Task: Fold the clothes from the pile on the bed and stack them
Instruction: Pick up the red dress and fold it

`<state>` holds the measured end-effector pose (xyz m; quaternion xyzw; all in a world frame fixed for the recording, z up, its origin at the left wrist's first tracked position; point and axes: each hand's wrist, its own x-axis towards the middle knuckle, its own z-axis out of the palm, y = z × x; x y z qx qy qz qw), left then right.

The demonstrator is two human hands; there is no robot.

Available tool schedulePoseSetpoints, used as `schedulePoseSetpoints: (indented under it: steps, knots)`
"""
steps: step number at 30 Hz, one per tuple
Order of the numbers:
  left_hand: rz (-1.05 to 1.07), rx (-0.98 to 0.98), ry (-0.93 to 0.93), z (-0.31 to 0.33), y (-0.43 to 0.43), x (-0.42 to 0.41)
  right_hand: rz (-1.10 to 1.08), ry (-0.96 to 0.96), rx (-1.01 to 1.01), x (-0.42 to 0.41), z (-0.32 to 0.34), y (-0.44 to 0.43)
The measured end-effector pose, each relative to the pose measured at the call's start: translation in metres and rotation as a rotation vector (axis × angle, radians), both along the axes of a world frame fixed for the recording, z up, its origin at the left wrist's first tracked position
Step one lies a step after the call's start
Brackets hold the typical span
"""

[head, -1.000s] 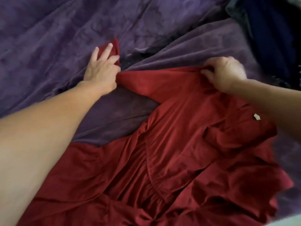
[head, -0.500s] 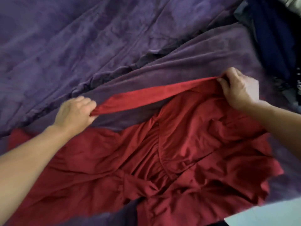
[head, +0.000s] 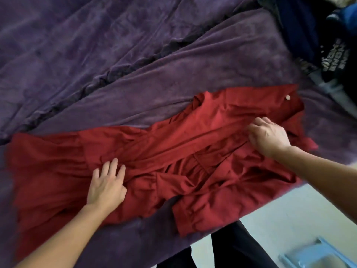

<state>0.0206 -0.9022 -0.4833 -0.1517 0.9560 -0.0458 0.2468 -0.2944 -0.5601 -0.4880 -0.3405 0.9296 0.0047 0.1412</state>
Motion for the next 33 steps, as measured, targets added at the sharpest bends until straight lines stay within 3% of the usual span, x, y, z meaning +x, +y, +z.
schedulePoseSetpoints:
  steps: [4,6,9,11,13,16,19,24,26,30,33]
  knots:
    - [-0.213,0.25,0.281,0.014,0.063,-0.013,-0.077,0.054,-0.11,0.035,0.017,0.044]
    - [-0.354,0.46,0.308,0.014,0.113,-0.015,-0.004,0.091,-0.146,0.052,0.024,0.074]
    - [-0.384,0.534,0.05,0.006,0.176,-0.005,0.145,0.004,-0.145,0.071,0.03,0.109]
    - [-0.311,0.51,-0.183,-0.008,0.202,0.009,0.209,-0.126,0.046,0.081,0.024,0.128]
    - [-0.223,0.532,-0.16,-0.017,0.213,0.02,0.184,-0.224,0.241,0.084,0.016,0.148]
    - [0.036,0.711,0.138,-0.021,0.208,0.021,0.073,-0.179,0.062,0.069,0.012,0.169]
    - [0.306,0.796,0.236,-0.012,0.194,0.018,0.1,-0.075,-0.079,0.049,0.026,0.173]
    - [0.512,0.521,0.469,0.018,0.128,-0.019,0.066,0.034,-0.269,-0.005,0.045,0.099]
    - [0.589,0.364,0.481,0.021,0.1,-0.04,0.038,0.04,-0.319,-0.03,0.046,0.059]
    - [0.877,0.007,0.49,0.016,0.087,-0.066,-0.253,-0.032,-0.406,-0.071,0.033,0.029]
    - [0.602,-0.014,0.542,0.002,0.118,-0.084,-0.588,-0.089,-0.511,-0.075,0.013,0.06]
